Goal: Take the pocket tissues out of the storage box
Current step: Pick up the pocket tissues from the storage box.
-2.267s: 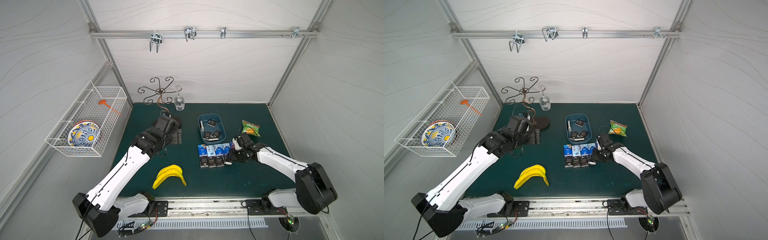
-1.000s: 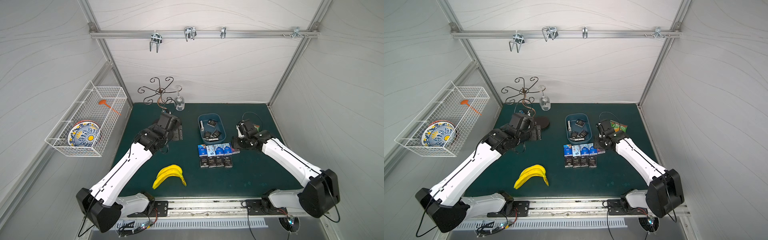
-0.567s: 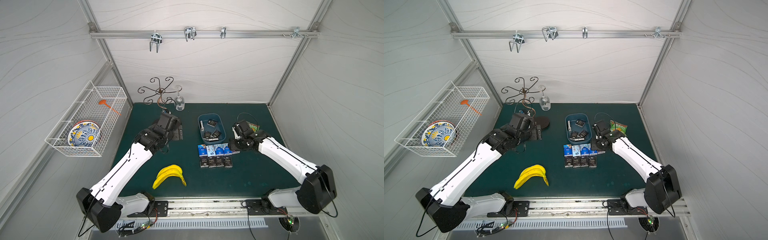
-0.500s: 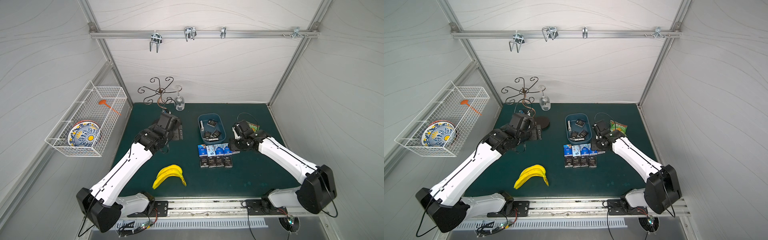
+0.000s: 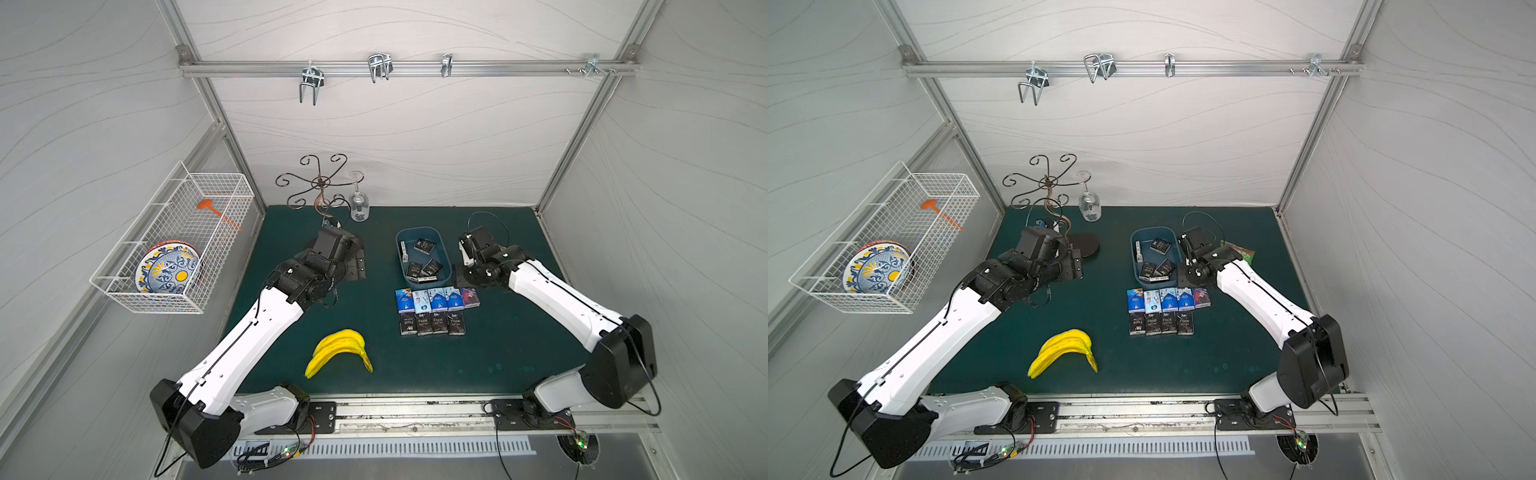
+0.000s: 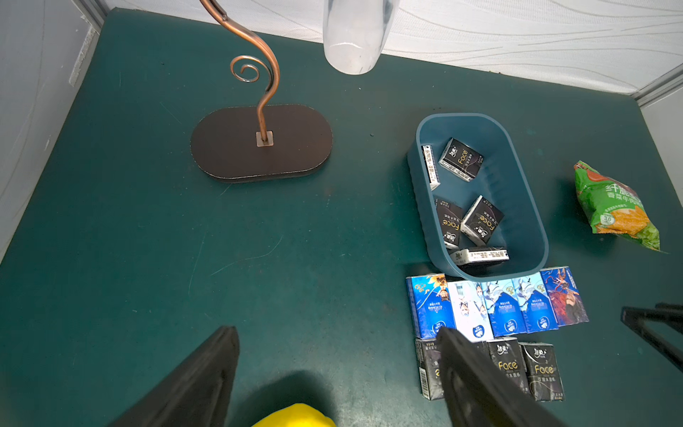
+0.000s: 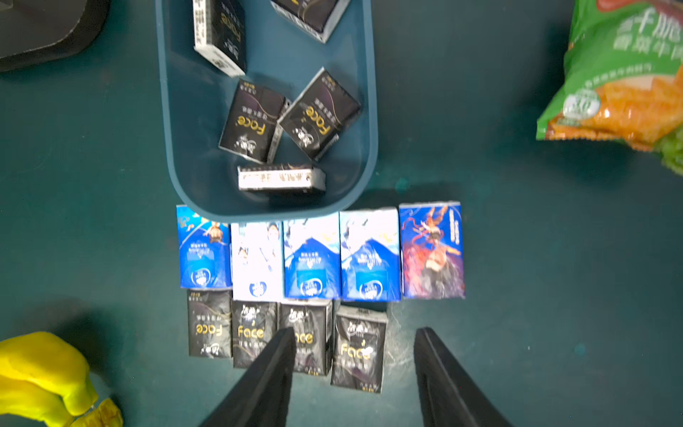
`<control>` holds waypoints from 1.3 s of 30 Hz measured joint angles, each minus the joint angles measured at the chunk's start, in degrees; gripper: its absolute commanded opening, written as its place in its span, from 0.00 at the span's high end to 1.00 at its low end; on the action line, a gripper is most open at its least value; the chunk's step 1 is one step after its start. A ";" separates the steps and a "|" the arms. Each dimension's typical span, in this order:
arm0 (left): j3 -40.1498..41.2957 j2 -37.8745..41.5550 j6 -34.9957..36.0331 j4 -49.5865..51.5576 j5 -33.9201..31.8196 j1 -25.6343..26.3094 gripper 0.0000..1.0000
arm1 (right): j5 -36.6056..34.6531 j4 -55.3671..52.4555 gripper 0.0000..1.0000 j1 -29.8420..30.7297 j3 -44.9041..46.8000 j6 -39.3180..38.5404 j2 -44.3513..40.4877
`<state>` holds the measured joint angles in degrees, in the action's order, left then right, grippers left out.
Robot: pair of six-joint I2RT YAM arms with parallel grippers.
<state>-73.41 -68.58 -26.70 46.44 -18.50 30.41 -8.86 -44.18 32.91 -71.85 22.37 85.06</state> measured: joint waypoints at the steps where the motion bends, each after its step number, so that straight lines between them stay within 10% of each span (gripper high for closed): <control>1: 0.00 -0.04 0.00 -0.02 -0.04 0.00 0.12 | -0.04 0.00 0.43 0.00 -0.66 -0.28 0.76; 39: -0.09 -4.04 0.11 -0.28 -2.62 -0.02 0.12 | 0.00 5.09 0.41 -2.27 -30.80 -10.78 34.27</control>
<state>-73.49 -72.62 -26.59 46.15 -21.12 30.39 -8.86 -39.09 30.63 -102.65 11.60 119.33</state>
